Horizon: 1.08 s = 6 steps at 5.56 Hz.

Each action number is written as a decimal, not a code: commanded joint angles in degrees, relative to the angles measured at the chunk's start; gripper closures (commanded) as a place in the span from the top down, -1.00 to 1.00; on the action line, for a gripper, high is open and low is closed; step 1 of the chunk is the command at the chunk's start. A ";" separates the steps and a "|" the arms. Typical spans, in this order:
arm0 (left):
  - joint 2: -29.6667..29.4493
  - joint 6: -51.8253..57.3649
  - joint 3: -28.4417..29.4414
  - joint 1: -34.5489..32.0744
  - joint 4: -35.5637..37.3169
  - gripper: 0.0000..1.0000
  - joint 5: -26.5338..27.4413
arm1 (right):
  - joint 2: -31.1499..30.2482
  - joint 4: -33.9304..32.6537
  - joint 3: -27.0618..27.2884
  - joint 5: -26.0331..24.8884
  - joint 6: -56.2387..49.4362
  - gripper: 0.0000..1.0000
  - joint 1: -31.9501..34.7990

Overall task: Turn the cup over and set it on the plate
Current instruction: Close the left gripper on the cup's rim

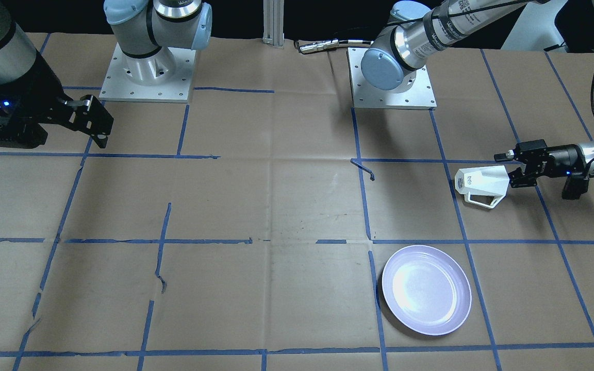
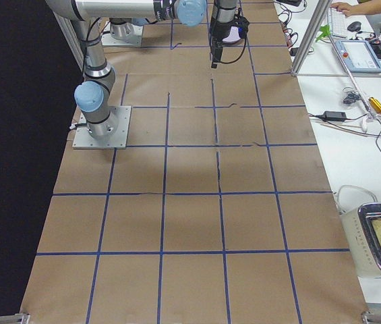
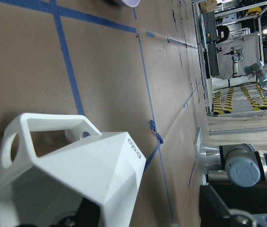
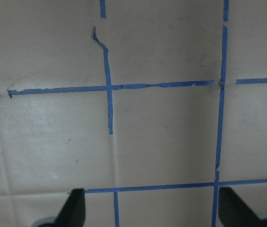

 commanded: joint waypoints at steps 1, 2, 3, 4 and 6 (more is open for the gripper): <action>-0.05 0.04 1.04 0.00 -0.09 -0.94 0.09 | 0.00 0.00 0.00 0.00 0.00 1.00 0.00; 0.13 -0.05 1.13 0.00 -0.01 -1.00 -0.17 | 0.00 0.00 0.00 0.00 0.00 1.00 0.00; 1.52 -0.48 1.30 0.00 0.08 -1.00 -0.52 | 0.00 0.00 0.00 0.00 0.00 1.00 0.00; 3.80 -1.97 2.09 -0.18 -0.01 -1.00 -2.09 | 0.00 0.00 0.00 0.00 0.00 1.00 0.00; 13.43 -10.56 2.89 -2.10 0.25 -1.00 -1.67 | 0.00 0.00 0.00 0.00 0.00 1.00 0.00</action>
